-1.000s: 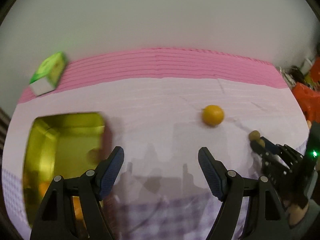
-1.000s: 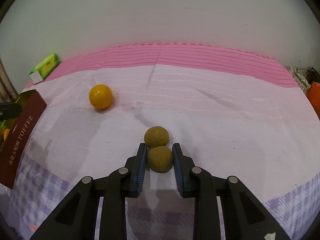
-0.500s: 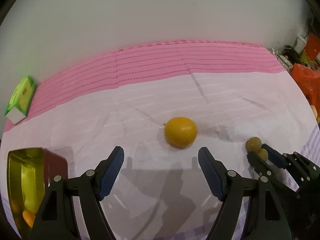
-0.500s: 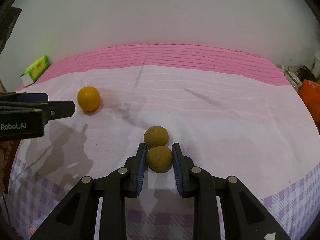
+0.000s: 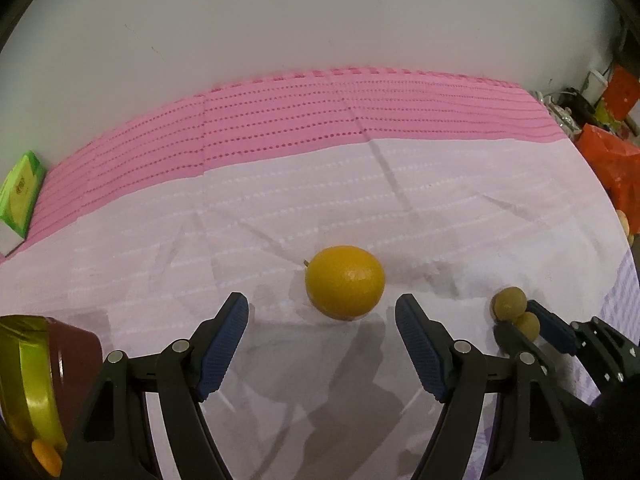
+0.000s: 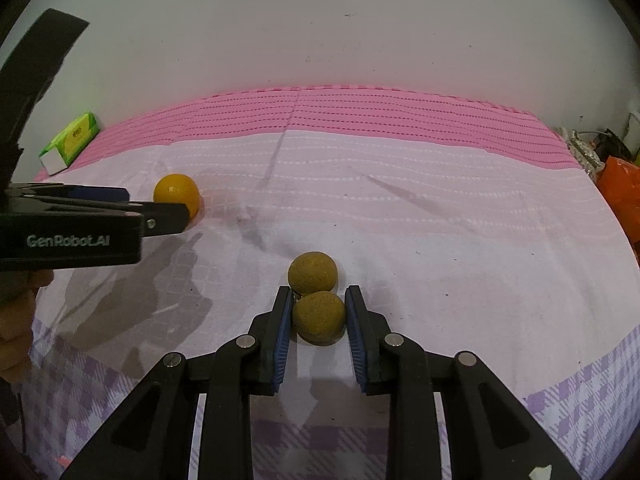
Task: Organize fruits
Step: 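Move the right gripper to the two olive-green fruits and close around them, then grasp the loose orange with the left gripper while the right gripper holds two green fruits, then carry the orange into the gold tray and open the left gripper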
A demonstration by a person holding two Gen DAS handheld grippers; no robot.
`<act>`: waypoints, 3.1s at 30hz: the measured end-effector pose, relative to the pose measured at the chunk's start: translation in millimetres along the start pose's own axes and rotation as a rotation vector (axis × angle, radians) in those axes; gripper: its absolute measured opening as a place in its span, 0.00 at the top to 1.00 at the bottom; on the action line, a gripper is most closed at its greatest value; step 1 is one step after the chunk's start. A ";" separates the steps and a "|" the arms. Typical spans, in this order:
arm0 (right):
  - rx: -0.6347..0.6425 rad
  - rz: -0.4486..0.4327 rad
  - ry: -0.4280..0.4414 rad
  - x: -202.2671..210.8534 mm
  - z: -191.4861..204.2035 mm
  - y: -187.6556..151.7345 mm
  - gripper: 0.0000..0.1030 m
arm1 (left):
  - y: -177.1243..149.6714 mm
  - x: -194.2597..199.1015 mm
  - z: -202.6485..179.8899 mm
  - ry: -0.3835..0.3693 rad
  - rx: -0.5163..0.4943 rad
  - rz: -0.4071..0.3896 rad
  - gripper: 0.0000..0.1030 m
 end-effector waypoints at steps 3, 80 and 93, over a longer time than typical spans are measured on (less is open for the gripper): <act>-0.002 0.000 0.005 0.3 -0.6 -0.8 0.74 | 1.6 -4.3 -1.3 0.012 -0.006 0.008 0.32; -0.028 0.001 -0.036 -0.9 -15.1 2.8 0.75 | 18.5 4.5 -2.5 -0.031 0.014 0.024 0.59; -0.025 0.001 -0.039 -1.3 -15.3 3.6 0.75 | -9.3 79.1 22.6 0.022 0.040 -0.011 0.59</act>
Point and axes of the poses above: each gripper's, at about its wrist camera, not at the fingertips, and x roughly against the way its jaws point, z to its left, y to its top, the point moved 5 cm from there along -x, roughly the way its jaws point, and after that the axes turned 4 degrees about z, right-handed, at the moved point
